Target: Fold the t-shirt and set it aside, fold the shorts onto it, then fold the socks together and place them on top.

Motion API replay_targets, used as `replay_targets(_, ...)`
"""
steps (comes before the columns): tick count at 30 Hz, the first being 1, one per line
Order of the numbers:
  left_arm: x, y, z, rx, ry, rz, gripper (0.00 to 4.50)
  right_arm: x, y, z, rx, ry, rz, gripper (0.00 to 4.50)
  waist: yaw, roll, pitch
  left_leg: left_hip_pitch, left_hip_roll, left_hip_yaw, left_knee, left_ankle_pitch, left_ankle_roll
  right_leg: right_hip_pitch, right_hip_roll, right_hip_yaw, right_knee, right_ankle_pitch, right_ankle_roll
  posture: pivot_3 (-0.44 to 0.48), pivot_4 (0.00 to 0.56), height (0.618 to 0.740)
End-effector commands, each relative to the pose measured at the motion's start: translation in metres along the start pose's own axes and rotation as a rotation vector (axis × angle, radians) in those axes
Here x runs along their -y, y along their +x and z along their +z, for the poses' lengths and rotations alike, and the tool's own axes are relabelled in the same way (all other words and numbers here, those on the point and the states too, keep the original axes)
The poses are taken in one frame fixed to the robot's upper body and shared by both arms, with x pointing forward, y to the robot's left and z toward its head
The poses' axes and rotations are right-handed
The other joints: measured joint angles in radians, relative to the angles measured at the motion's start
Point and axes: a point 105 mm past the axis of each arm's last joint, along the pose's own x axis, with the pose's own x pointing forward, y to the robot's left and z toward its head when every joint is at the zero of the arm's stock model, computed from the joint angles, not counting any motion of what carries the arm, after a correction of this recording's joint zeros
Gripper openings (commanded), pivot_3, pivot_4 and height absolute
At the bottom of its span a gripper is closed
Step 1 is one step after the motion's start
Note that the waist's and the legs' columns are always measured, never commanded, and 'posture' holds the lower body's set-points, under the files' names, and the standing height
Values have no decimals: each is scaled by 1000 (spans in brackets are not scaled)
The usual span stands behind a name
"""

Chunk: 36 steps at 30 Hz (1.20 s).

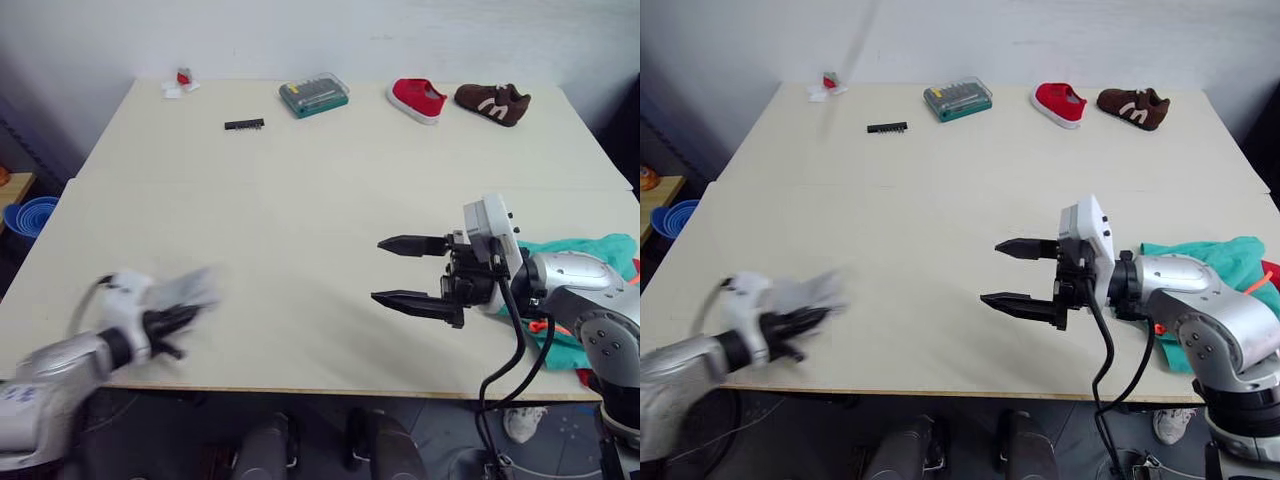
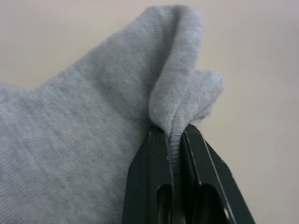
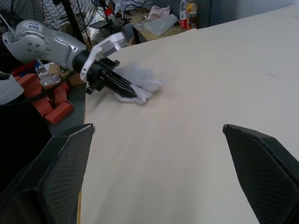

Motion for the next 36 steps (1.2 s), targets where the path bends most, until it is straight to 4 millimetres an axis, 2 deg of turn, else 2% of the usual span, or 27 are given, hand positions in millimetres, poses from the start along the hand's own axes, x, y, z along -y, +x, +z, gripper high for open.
replay_targets(1,36,27,22,8,29,-102,25,-6,-3,10,17,-56,-6,4500,1,-1,0,0,0,0,0,0,0,0,0,0,0,0,0,0,150,740)
replay_targets(5,70,71,46,-5,89,-208,25,-12,-4,7,3,-51,-10,4500,1,-2,0,0,0,1,0,5,-2,0,2,-1,1,0,0,0,150,740)
replay_targets(7,79,88,50,-19,76,-219,25,-12,-5,4,-18,-58,-19,4500,-2,-2,0,0,0,1,0,7,0,0,3,-1,1,0,1,0,150,740)
replay_targets(10,97,120,47,-103,-2,-213,25,-9,-8,-4,-65,-74,-62,4500,3,-3,1,0,0,1,1,8,1,1,4,-1,1,0,1,0,150,740)
replay_targets(14,106,137,52,-105,-16,-178,25,-6,-10,-2,-49,-60,-106,4500,0,-4,1,-1,0,1,3,7,2,1,4,-1,1,0,1,0,150,740)
replay_targets(17,111,146,58,-95,-48,-158,25,-5,-12,-8,-74,-64,-123,4500,4,-4,1,-1,0,0,3,8,2,1,4,-2,1,0,1,0,150,740)
replay_targets(18,112,147,60,-92,-56,-158,313,-4,-12,-10,-82,-66,-128,4500,4,-4,1,-1,0,0,3,8,2,1,4,-2,1,0,1,0,150,740)
replay_targets(23,112,135,78,-57,-110,-184,1838,1,-13,-14,-88,-71,-160,4500,2,-4,1,-1,0,0,5,7,2,1,4,-2,2,1,1,0,150,740)
replay_targets(27,106,104,92,-41,-80,-249,3065,3,-13,-16,-90,-73,-177,4500,-1,-4,1,-1,1,0,4,8,1,1,4,-2,3,0,1,0,150,740)
replay_targets(31,98,65,91,-50,105,-339,3065,6,-14,-23,-139,-116,-196,4500,-2,-4,1,-1,2,0,4,9,-2,0,5,-2,4,-1,-1,0,150,740)
replay_targets(34,76,45,74,-106,321,-330,3065,15,-14,-32,-214,-215,-218,4500,-5,-4,1,1,2,1,2,6,-7,0,5,-1,5,-1,-2,0,150,740)
replay_targets(36,58,40,63,-147,468,-318,3065,22,-10,-36,-243,-276,-223,4500,-5,-4,1,1,1,1,2,6,-9,0,5,-1,4,-2,-2,0,150,740)
